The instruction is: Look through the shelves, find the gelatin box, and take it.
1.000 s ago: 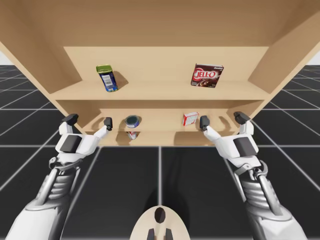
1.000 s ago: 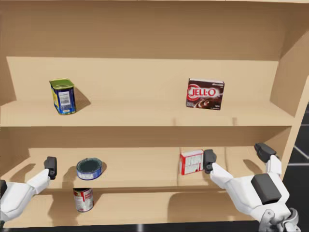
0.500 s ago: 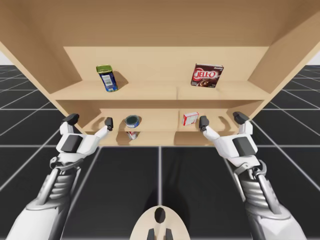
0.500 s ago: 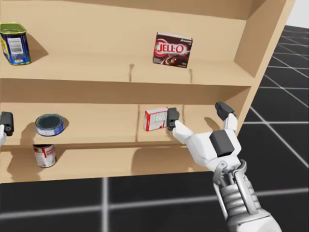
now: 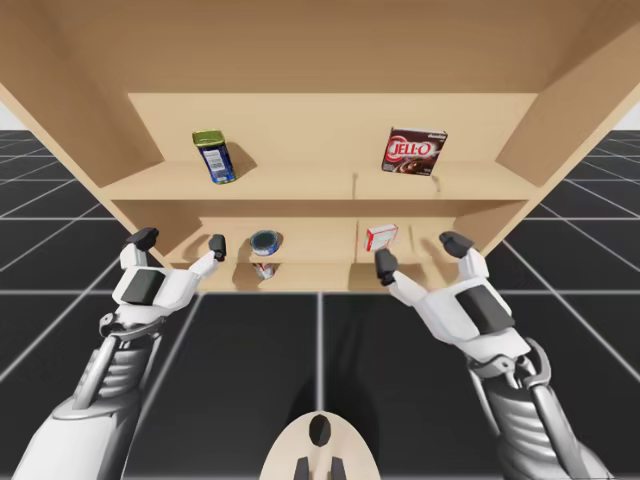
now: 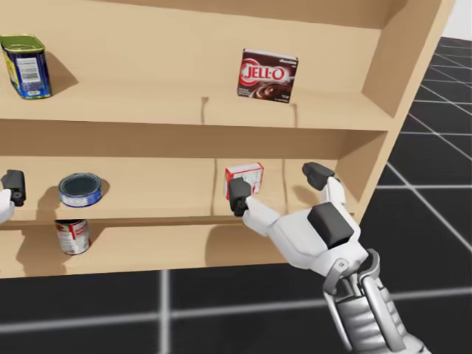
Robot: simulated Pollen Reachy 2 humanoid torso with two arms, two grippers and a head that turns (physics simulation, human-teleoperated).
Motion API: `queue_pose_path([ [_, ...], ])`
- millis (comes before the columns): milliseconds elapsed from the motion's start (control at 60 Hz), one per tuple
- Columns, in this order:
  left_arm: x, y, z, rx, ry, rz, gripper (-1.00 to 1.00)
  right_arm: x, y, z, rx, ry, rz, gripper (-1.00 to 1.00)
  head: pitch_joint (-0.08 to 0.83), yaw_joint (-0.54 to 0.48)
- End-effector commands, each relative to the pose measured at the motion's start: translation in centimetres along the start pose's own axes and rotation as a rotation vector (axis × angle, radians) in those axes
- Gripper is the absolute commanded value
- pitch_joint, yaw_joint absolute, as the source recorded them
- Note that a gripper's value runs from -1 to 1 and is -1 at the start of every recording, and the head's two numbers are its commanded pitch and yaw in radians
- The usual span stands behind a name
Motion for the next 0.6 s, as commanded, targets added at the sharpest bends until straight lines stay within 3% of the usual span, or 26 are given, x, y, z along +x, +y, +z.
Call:
queue_pose_path([
  [17,0.0,0.1,0.0,-0.001,0.0,0.0,-1.0,-1.3,1.7,-1.1,0.01,0.022,-0.05,-1.0,0.434,-0.2],
  [133,-0.1,0.1,0.0,0.0,0.0,-0.002,-1.0,-2.4,2.3,-2.4,0.007,0.033,-0.071,-1.0,0.435,-0.2],
  [317,0.0,0.1,0.0,0.0,0.0,0.0,-1.0,-3.1,3.0,-4.7,-0.011,0.044,-0.066,-1.0,0.442,-0.19],
  [600,0.0,0.1,0.1,-0.002,0.002,0.0,-1.0,-5.1,2.4,-7.7,-0.086,0.109,-0.026,-1.0,0.448,-0.19],
])
